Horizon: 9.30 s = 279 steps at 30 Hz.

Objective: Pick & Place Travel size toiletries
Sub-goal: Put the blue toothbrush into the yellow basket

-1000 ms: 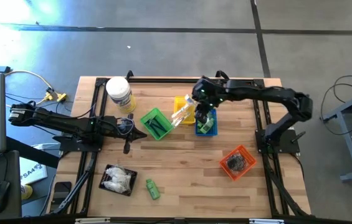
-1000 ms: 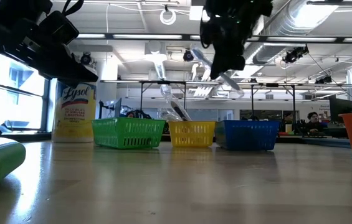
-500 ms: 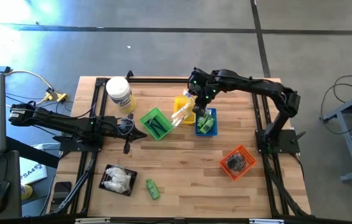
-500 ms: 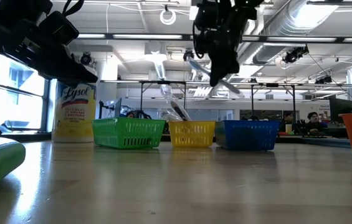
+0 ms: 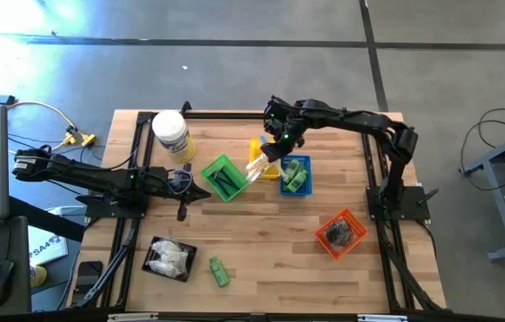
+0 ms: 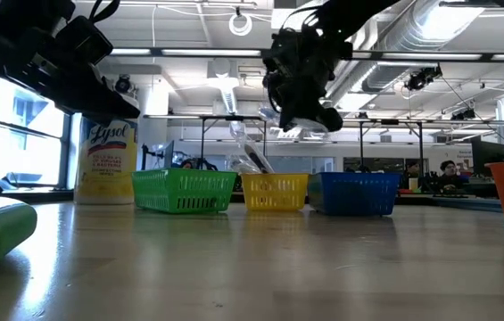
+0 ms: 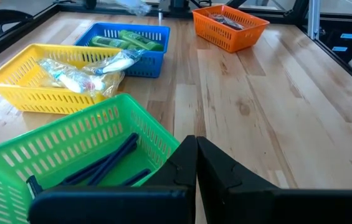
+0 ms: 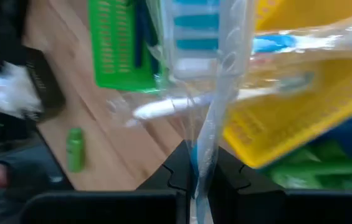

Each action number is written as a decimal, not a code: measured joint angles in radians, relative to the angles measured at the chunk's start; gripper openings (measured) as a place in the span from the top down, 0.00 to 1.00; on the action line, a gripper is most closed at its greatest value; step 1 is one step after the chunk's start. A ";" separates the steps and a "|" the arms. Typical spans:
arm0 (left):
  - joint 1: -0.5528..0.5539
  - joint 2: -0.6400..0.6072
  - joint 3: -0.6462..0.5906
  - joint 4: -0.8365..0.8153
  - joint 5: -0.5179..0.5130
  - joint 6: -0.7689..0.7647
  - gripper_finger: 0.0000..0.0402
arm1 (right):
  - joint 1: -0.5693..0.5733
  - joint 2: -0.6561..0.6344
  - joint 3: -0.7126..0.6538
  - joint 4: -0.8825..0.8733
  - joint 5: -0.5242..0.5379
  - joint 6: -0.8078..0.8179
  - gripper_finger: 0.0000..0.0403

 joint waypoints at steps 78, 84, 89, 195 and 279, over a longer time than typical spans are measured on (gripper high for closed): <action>0.000 0.000 0.000 -0.049 0.019 -0.061 1.00 | -0.031 0.004 -0.002 0.073 0.063 0.228 0.50; 0.000 0.001 0.000 -0.052 0.016 -0.061 1.00 | -0.011 -0.237 -0.002 0.069 0.252 0.024 0.50; 0.000 0.001 0.000 -0.052 0.012 -0.061 1.00 | 0.093 -0.499 -0.086 0.240 0.425 -0.142 0.50; 0.353 1.267 1.373 -0.838 0.148 1.250 0.70 | 0.439 -1.481 -1.531 1.415 0.422 -0.329 1.00; 0.333 1.131 0.639 0.756 -0.321 -0.053 0.83 | 0.457 -1.481 -1.532 1.460 0.498 -0.252 0.99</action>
